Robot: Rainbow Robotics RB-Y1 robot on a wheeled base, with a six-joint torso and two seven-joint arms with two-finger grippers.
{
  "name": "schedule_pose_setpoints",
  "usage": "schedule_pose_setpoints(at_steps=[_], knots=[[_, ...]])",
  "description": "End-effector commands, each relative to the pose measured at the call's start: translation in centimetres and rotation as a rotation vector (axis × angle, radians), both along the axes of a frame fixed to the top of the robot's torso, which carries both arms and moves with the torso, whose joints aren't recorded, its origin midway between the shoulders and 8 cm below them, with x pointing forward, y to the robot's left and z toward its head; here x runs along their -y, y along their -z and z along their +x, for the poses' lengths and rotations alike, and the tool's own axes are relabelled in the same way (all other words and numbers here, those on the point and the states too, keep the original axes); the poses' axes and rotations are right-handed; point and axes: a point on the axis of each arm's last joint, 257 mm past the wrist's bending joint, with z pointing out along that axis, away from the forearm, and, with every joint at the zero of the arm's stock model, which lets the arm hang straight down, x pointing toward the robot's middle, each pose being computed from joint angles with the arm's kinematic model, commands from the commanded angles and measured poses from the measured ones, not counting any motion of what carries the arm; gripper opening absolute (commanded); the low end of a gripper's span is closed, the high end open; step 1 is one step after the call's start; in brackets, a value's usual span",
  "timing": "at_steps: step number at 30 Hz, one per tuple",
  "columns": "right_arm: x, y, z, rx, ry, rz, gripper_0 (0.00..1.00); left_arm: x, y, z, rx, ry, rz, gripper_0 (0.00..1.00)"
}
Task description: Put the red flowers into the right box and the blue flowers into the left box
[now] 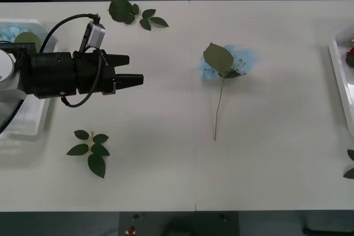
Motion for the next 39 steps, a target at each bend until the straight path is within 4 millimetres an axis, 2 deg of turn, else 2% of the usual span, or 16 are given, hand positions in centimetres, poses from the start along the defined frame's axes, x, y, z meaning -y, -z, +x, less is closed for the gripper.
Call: schedule_pose_setpoints(at_steps=[1, 5, 7, 10, 12, 15, 18, 25, 26, 27, 30, 33, 36, 39], knots=[[3.7, -1.8, 2.0, 0.041, -0.014, -0.091, 0.0, 0.6, -2.3, 0.2, 0.015, 0.001, -0.037, 1.0], [6.5, -1.5, 3.0, 0.072, 0.013, -0.132, 0.0, 0.8, -2.5, 0.2, 0.017, -0.002, -0.045, 1.0], [8.0, -0.6, 3.3, 0.089, 0.036, -0.149, 0.0, 0.7, -2.6, 0.3, 0.018, -0.006, -0.05, 1.0], [9.2, 0.1, 3.6, 0.11, 0.055, -0.165, 0.0, 0.8, -2.7, 0.3, 0.016, -0.005, -0.054, 1.0], [10.2, 1.3, 3.8, 0.131, 0.069, -0.173, 0.0, 0.8, -2.6, 0.3, 0.016, -0.006, -0.052, 1.0], [11.5, 2.4, 3.4, 0.137, 0.091, -0.183, 0.0, 0.7, -2.6, 0.3, 0.014, -0.007, -0.056, 1.0], [12.6, 2.8, 2.7, 0.132, 0.11, -0.194, 0.0, 0.8, -2.5, 0.2, 0.008, -0.006, -0.062, 1.0], [13.6, 3.5, 1.9, 0.125, 0.12, -0.201, 0.01, 0.8, -2.5, 0.2, 0.008, -0.007, -0.061, 1.0], [13.6, 3.5, 2.0, 0.129, 0.116, -0.203, 0.27, 0.8, -2.5, 0.2, 0.008, -0.007, -0.061, 1.0], [13.6, 3.6, 2.0, 0.131, 0.113, -0.203, 0.43, 0.8, -2.5, 0.2, 0.009, -0.007, -0.063, 1.0], [13.6, 3.6, 2.0, 0.126, 0.11, -0.207, 0.81, 0.8, -2.5, 0.2, 0.008, -0.007, -0.061, 1.0], [13.2, 3.7, 2.2, 0.116, 0.095, -0.212, 0.94, 0.8, -2.5, 0.2, 0.01, -0.007, -0.06, 1.0], [11.9, 4.3, 2.0, 0.089, 0.104, -0.15, 1.0, 0.8, -2.5, 0.2, 0.01, -0.007, -0.06, 1.0], [10.2, 4.4, 2.1, 0.077, 0.101, -0.08, 1.0, 0.8, -2.5, 0.2, 0.008, -0.007, -0.061, 1.0]])
